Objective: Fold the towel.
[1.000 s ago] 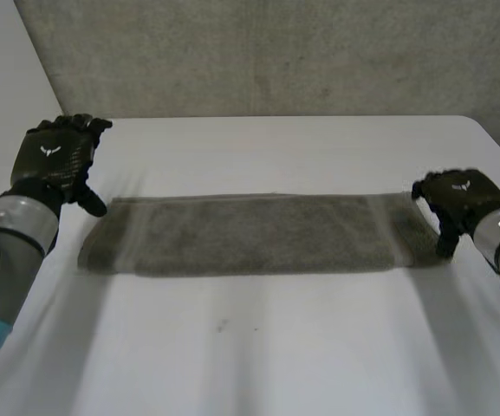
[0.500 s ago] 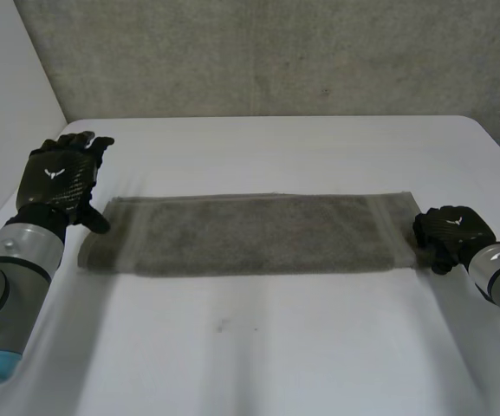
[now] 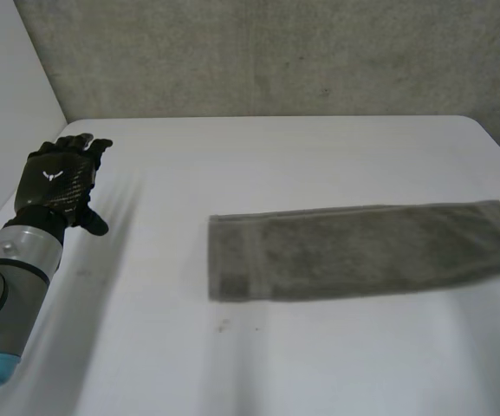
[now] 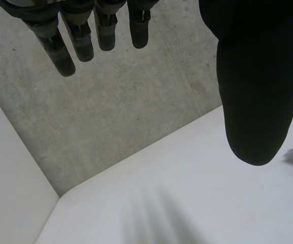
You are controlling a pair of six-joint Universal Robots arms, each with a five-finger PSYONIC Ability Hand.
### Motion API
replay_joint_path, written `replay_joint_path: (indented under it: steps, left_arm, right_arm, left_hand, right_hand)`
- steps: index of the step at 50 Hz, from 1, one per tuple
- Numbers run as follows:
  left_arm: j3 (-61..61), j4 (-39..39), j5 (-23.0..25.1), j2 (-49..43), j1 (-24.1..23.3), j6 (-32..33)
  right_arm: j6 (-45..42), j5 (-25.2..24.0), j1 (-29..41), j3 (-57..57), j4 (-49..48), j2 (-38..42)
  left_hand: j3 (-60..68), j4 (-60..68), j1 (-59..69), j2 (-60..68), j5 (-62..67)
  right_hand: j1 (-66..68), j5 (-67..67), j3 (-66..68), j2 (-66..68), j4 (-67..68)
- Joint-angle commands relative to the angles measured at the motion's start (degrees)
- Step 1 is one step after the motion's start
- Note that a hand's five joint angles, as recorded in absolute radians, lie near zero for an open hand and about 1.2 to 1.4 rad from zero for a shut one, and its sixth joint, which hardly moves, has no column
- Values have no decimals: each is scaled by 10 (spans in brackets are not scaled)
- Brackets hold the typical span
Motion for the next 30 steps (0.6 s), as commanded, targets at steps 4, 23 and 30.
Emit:
replay_joint_path:
  steps: [4, 23, 30]
  left_arm:
    - [0, 0, -1, 0, 0, -1]
    - [-9, 1, -2, 17, 2, -2]
    - [-12, 2, -1, 16, 0, -1]
  right_arm:
    - [105, -21, 131, -56, 9, -71]
    - [196, -24, 593, -104, 2, 50]
    - [191, -26, 633, -109, 2, 111]
  left_hand:
    - [4, 4, -4, 5, -16]
    - [4, 4, -4, 5, -16]
    - [4, 4, -4, 5, -16]
  right_hand:
    - [153, 136, 26, 43, 25]
    - [153, 136, 26, 43, 25]
    - [153, 136, 26, 43, 25]
